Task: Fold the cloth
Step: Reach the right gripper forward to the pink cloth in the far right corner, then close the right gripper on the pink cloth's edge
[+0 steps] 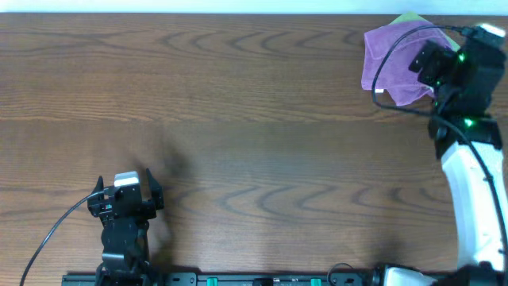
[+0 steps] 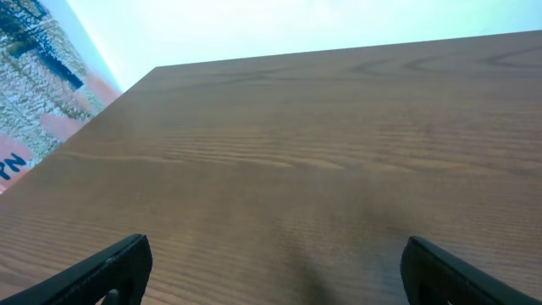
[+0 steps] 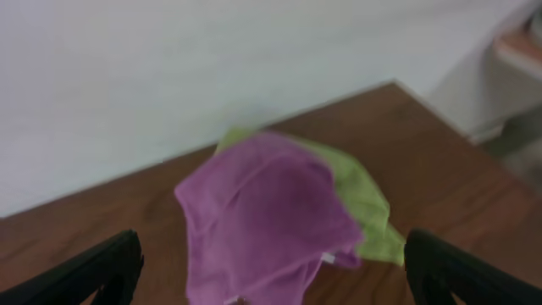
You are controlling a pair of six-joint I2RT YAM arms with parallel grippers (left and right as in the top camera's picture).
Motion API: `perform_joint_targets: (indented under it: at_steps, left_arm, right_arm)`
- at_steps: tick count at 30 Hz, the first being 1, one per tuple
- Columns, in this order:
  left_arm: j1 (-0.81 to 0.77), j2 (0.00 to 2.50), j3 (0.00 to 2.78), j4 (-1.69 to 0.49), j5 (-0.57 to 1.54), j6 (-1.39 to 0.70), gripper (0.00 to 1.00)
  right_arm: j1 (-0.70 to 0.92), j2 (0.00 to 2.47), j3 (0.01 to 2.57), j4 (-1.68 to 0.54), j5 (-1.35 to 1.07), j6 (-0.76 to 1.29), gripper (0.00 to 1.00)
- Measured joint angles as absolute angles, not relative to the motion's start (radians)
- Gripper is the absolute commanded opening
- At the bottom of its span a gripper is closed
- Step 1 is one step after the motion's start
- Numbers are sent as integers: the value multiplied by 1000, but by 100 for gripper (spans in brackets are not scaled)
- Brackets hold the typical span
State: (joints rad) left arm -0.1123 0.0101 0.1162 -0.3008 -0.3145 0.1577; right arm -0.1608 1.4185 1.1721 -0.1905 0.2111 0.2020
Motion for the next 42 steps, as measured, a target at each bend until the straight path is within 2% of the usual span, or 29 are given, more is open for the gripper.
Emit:
perform_joint_targets:
  at_steps: [4, 6, 8, 13, 23, 31, 42]
  left_arm:
    - [-112, 10, 116, -301, -315, 158, 95]
    - [-112, 10, 116, -300, -315, 158, 95]
    - [-112, 10, 116, -300, -315, 158, 95]
    - [-112, 10, 116, -301, -315, 158, 95]
    - [-112, 10, 116, -300, -315, 158, 95]
    - [-112, 10, 116, -301, -315, 158, 95]
    - [-112, 10, 116, -301, -315, 158, 95]
  right_arm:
    - [-158, 1439, 1175, -261, 196, 239, 99]
    - [-156, 1441, 1175, -248, 171, 247, 90]
    - [-155, 1441, 1175, -221, 139, 250, 88]
    - [-162, 1471, 1196, -213, 91, 281, 91]
    - [-191, 1818, 1530, -268, 60, 307, 95]
    - [-200, 2057, 1692, -337, 67, 339, 92]
    - [-236, 2153, 1694, -371, 79, 386, 86]
